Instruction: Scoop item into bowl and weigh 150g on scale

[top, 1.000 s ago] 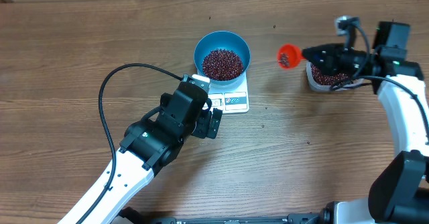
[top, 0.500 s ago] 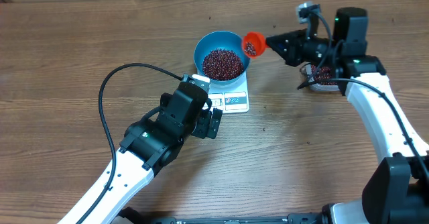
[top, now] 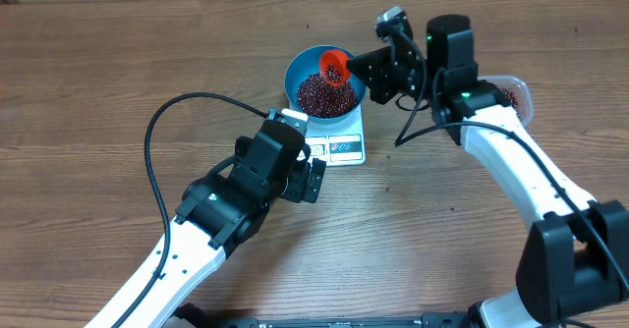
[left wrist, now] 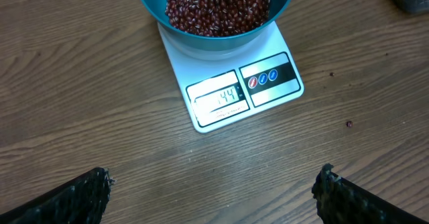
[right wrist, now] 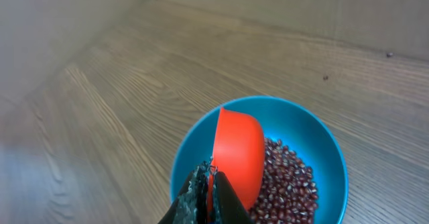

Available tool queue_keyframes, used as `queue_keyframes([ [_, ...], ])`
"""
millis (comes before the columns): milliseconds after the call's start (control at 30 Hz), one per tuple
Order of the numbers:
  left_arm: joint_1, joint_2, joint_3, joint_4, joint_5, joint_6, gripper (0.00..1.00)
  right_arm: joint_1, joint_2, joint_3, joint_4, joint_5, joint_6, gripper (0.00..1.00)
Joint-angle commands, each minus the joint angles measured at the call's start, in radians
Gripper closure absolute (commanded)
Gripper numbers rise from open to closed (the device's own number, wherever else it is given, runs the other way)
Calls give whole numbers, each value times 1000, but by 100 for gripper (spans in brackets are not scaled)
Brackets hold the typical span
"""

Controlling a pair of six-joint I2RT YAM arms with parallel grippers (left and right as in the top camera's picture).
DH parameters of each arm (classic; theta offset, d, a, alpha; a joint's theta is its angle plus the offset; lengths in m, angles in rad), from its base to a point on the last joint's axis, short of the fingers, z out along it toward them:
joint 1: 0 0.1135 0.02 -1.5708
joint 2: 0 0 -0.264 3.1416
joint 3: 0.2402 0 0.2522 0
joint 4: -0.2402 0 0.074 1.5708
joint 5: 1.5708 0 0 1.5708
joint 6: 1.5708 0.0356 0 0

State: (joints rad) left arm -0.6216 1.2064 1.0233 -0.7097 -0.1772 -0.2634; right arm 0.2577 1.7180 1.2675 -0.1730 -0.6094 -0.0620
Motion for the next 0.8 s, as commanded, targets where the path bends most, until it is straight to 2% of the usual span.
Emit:
queue_keyframes([
  [0,-3,0,-3,3,-14,-13,0,0,24,3,9,48,-45,96],
  [233,-3,0,-3,3,-14,-14,0,0,30,3,35,48,-47,96],
  [467,-3,0,-3,3,-14,-14,0,0,30,3,37,47,-204,96],
  [567,-3,0,-3,3,-14,-14,0,0,31,3,37,48,-218,96],
  [667,-3,0,-3,3,-14,-14,0,0,31,3,36,63,-314,96],
  [767,-3,0,-3,3,-14,-14,0,1,31,3,47,23,-283,96],
])
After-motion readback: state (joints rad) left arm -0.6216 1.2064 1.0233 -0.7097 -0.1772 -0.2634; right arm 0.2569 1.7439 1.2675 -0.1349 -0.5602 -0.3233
